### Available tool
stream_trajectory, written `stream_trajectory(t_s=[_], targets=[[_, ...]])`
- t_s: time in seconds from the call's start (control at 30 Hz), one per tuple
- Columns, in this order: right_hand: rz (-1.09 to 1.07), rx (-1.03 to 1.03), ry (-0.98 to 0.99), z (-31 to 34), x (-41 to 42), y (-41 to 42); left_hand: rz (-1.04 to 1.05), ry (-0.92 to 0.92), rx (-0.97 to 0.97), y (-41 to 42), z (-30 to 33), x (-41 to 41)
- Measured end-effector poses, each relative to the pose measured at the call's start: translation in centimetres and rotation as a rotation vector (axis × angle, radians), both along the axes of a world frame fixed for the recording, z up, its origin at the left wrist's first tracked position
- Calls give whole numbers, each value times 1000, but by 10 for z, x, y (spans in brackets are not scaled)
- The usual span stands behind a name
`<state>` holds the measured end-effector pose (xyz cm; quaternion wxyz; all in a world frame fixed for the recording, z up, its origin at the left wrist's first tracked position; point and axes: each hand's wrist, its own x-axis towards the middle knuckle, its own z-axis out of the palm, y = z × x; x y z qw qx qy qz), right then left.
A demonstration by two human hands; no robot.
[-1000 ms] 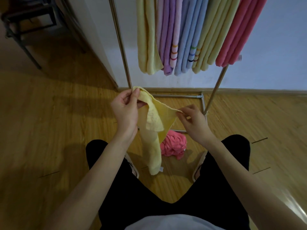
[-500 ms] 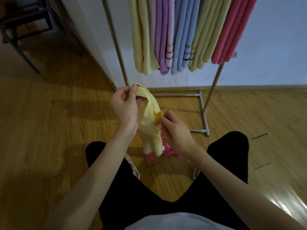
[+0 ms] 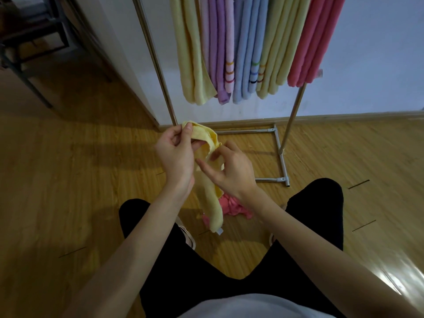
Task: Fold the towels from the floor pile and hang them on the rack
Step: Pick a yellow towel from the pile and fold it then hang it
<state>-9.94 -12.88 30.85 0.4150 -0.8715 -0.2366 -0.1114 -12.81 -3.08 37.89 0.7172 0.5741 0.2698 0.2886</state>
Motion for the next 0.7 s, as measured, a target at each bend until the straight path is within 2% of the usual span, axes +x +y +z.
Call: stream_trajectory(t_s=[0.3,0.47,0.6,0.7], targets=[[63,8,7,-9,14,-24,-8,5,-12,13,-1,-2],[97,56,-46,3,40,-51,-95,105,41,26,-8,-13],[287,-68,-45,21,55,-63,-175,364,241,44,-23,-20],[391,-92,-53,31,58,-68,-196,571,572,59,-36,-18]])
